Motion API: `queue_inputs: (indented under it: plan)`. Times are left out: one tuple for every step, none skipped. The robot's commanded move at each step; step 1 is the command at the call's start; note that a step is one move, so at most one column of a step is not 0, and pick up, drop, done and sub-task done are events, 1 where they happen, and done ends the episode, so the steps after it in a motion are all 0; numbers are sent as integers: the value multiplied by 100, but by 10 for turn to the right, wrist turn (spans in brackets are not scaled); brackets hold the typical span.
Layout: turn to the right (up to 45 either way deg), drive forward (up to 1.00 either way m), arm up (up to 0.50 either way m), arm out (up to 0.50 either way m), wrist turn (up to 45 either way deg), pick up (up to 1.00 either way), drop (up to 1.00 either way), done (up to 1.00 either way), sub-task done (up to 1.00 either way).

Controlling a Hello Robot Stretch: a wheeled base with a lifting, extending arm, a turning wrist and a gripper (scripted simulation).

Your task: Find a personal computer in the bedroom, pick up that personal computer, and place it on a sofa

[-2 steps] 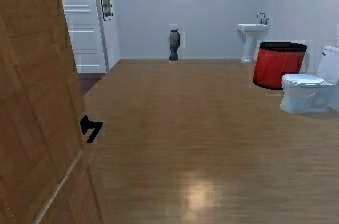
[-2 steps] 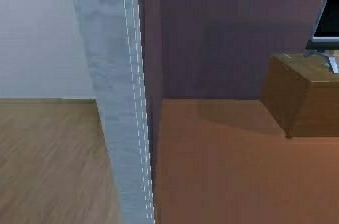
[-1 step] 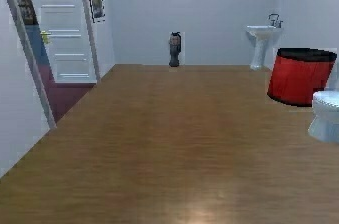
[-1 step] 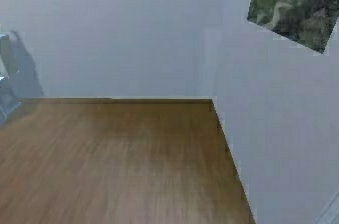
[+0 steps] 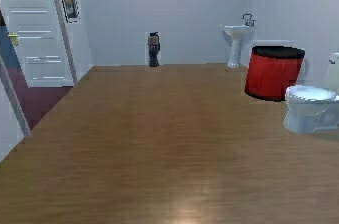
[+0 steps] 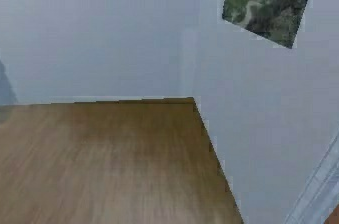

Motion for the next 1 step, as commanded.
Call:
queue_inputs:
  plan:
    - [0,30,0,0,0,0,0,0,0]
